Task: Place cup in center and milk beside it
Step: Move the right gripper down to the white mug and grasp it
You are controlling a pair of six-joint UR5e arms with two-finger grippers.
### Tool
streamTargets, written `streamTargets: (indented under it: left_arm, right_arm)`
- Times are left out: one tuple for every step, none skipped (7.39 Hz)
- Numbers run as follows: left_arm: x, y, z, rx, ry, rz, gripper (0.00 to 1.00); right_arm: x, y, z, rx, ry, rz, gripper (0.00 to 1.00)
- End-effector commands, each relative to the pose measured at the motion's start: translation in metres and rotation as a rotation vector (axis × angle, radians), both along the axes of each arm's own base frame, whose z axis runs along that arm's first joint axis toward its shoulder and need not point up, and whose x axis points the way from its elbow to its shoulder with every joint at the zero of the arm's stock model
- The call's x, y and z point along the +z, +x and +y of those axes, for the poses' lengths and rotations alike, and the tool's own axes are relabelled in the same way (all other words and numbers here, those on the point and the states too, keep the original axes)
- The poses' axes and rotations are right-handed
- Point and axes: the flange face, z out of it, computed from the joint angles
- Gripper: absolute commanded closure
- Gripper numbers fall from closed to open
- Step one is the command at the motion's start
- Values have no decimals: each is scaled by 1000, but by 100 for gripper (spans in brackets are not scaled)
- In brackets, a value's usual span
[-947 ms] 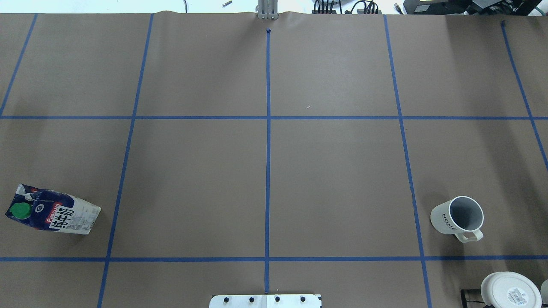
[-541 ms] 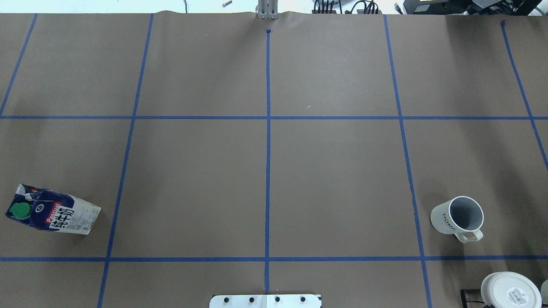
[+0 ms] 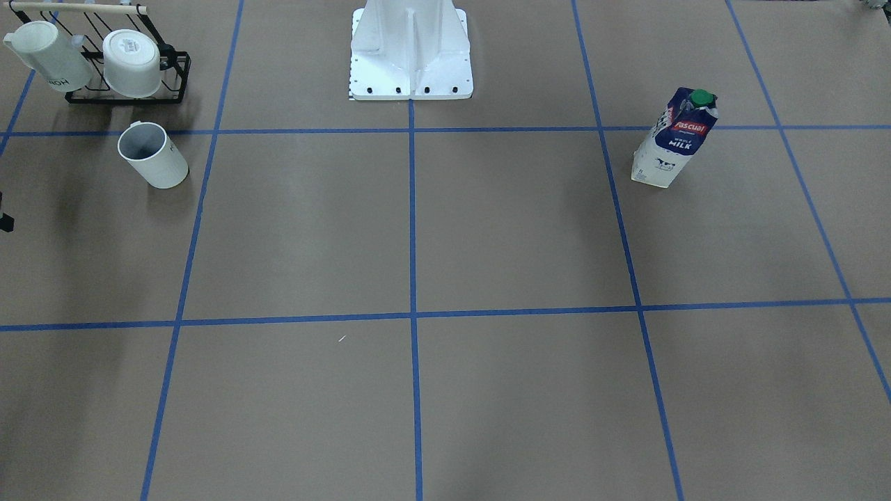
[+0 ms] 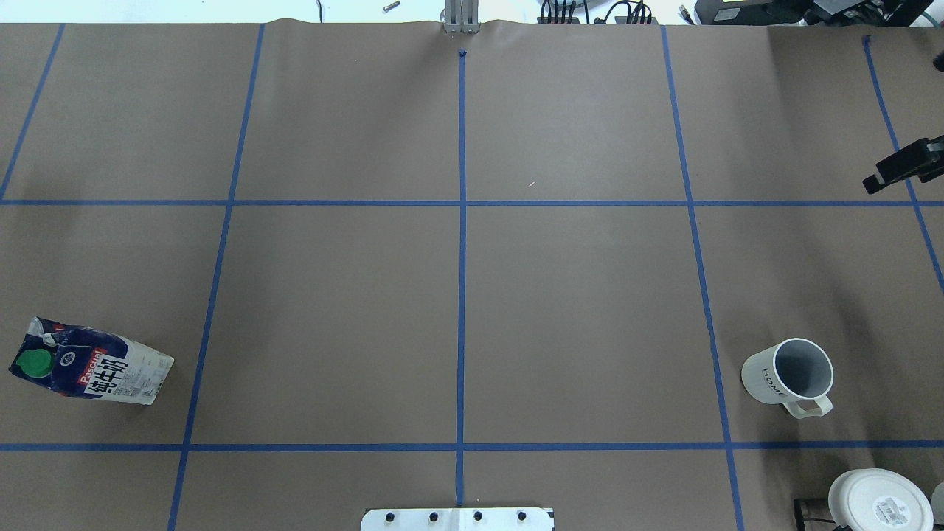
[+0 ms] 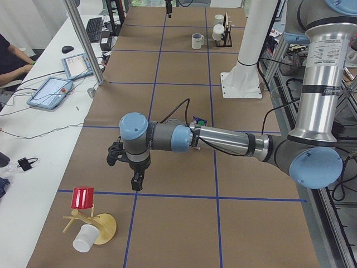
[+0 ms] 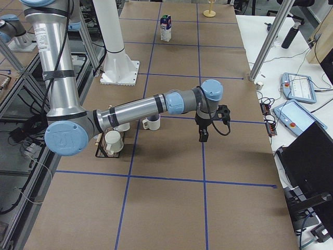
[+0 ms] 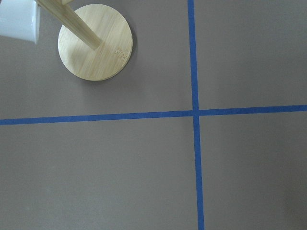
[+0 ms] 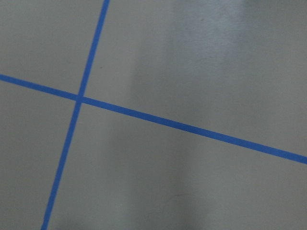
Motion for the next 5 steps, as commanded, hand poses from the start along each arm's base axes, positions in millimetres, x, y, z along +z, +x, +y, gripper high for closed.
streamTargets:
  left_arm:
    - [-5,6,14,7,8,32,2]
    - [-3,10,16,11,-4,84,2]
    - [-5,10,16,12,-1,88,2]
    - [-6,10,14,11,1,88,2]
    - [-6,10,13,11,1,88,2]
  right_arm:
    - [-19,-53,46,-119,96,-90,0]
    - [-20,-65,62,-152,130,-139,0]
    - [-4,-72,93,-184,175,-179,0]
    - [14,-77,124,-225,233,-206,0]
    - [27,-78,141,-250,225,-207,0]
